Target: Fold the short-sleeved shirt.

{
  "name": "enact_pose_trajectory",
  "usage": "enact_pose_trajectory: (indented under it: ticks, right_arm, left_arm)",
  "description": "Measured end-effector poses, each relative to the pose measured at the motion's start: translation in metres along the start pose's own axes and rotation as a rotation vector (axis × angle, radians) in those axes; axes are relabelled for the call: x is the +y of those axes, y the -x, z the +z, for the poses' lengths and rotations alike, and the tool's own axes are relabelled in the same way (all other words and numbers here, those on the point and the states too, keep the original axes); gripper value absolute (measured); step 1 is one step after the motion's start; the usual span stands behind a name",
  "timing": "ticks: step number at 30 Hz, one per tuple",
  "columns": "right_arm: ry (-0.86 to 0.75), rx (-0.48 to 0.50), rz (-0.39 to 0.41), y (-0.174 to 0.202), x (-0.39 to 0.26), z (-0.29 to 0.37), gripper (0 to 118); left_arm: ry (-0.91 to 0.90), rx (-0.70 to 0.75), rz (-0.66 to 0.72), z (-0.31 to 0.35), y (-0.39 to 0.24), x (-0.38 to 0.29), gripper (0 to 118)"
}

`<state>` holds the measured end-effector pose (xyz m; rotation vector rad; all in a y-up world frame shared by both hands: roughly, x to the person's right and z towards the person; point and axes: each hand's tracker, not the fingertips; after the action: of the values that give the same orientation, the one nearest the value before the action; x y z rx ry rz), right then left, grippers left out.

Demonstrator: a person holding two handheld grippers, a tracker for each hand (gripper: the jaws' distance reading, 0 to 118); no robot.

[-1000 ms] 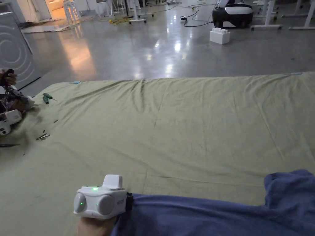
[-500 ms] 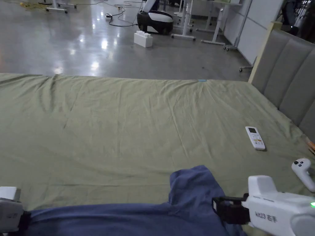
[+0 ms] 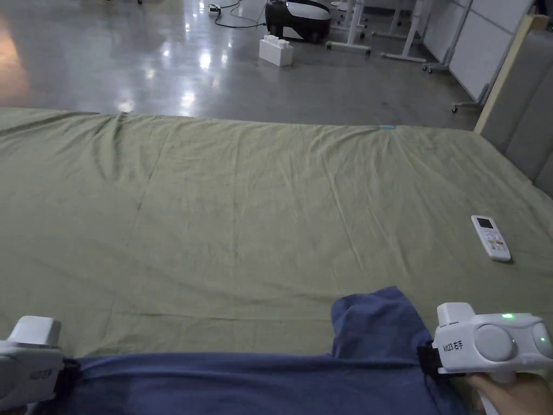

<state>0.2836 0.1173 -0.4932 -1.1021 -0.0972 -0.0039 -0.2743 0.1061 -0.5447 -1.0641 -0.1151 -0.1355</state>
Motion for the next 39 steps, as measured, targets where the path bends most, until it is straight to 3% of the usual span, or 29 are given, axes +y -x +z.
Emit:
enact_pose_trajectory:
  ticks: [1,7,10,14,19,21,24,27,28,29,30,31,32,33,36,39]
  right_arm:
    - [0.003,0.035,-0.011,-0.001,0.000,0.000,1]
    - [-0.181,0.115,-0.052,-0.007,-0.013,0.070,1]
    - [-0.284,0.153,-0.061,-0.011,-0.040,0.125,1]
    - [-0.356,0.133,-0.056,-0.015,-0.101,0.181,1]
    - [-0.370,0.132,-0.163,-0.008,-0.188,0.203,1]
    - [-0.348,0.127,-0.164,-0.004,-0.215,0.196,1]
    - [-0.288,0.125,-0.232,-0.005,-0.238,0.179,1]
    - [-0.252,0.111,-0.233,0.001,-0.247,0.165,3]
    - [-0.258,0.090,-0.193,0.004,-0.248,0.163,8]
    - [-0.264,0.068,-0.167,0.008,-0.251,0.164,25]
    - [-0.275,0.036,-0.154,0.010,-0.253,0.165,56]
    - [-0.273,0.012,-0.157,-0.003,-0.254,0.157,74]
    - [-0.277,0.003,-0.161,-0.009,-0.257,0.158,78]
    - [-0.294,-0.003,-0.174,-0.012,-0.260,0.163,77]
    - [-0.393,-0.047,-0.192,-0.018,-0.270,0.188,77]
    - [-0.564,0.024,-0.186,-0.008,-0.276,0.226,77]
  left_arm:
    - [-0.008,-0.003,0.041,0.002,0.001,0.001,7]
    - [-0.228,-0.147,0.094,0.096,0.024,-0.012,7]
    - [-0.325,-0.212,0.131,0.151,0.040,-0.043,7]
    - [-0.360,-0.216,0.125,0.192,0.056,-0.109,7]
    - [-0.349,-0.247,0.165,0.186,0.059,-0.190,7]
    - [-0.325,-0.288,0.223,0.167,0.064,-0.215,7]
    - [-0.277,-0.246,0.229,0.148,0.060,-0.236,7]
    - [-0.240,-0.226,0.233,0.132,0.058,-0.243,11]
    - [-0.236,-0.215,0.232,0.133,0.055,-0.243,17]
    - [-0.239,-0.166,0.220,0.133,0.054,-0.245,32]
    - [-0.247,-0.127,0.209,0.135,0.055,-0.246,57]
    - [-0.253,-0.098,0.203,0.137,0.057,-0.248,76]
    - [-0.262,-0.089,0.204,0.146,0.056,-0.251,88]
    - [-0.287,-0.070,0.201,0.155,0.059,-0.252,91]
    - [-0.427,-0.020,0.174,0.197,0.059,-0.256,91]
    - [-0.526,-0.022,0.211,0.242,0.049,-0.248,91]
